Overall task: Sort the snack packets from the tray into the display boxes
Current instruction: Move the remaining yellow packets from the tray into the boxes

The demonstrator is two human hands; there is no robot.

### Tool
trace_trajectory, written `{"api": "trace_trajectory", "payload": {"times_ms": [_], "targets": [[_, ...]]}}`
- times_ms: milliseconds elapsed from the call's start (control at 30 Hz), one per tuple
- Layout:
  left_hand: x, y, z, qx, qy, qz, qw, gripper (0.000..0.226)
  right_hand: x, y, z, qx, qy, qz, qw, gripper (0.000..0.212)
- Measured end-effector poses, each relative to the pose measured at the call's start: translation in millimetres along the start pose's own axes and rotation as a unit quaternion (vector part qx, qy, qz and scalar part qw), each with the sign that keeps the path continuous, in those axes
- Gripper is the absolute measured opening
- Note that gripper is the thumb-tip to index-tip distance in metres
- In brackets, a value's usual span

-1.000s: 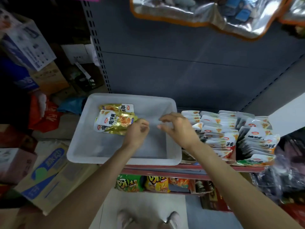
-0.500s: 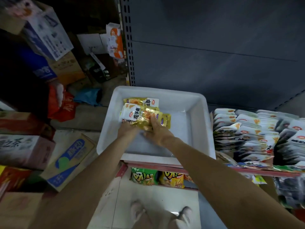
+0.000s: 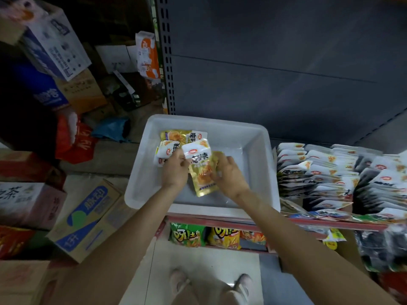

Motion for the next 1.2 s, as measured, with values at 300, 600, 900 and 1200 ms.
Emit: {"api": "trace_trajectory", "payload": {"times_ms": [300, 600, 900, 1200], "targets": [[-41.5, 87.6, -27.5, -0.198, -0.111, -0.118, 0.967, 0.013, 103.4, 22.9, -36.5, 0.07, 0.126, 0.222, 0.964, 0.037], [-83.6, 145.7, -29.3, -0.251, -0.089, -0.141, 0.954, 0.004, 178.1, 57.2, -60.3, 0.102, 0.214, 0.337, 0.911, 0.025], [-116.3, 143.6, -40.8, -0.219, -0.168, -0.049, 0.96, 0.01, 184.3, 91.6, -61.2, 0.072, 0.172, 0.063, 0.98, 0.018], [-112.0, 144.8, -50.4, -0.29, -0.143, -0.041, 0.945, 0.018, 168.2, 102.3, -60.1, 0.049, 0.17, -0.021, 0.984, 0.016]]}}
Point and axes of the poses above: each hand's wrist, its own z-axis towards the middle knuckle, its own x-axis out of the back of the hand, y = z × x, the point moved 1 cm from there along z, towards the middle knuckle, and after that the axes turned 6 degrees about -x, right-handed, at the moved point
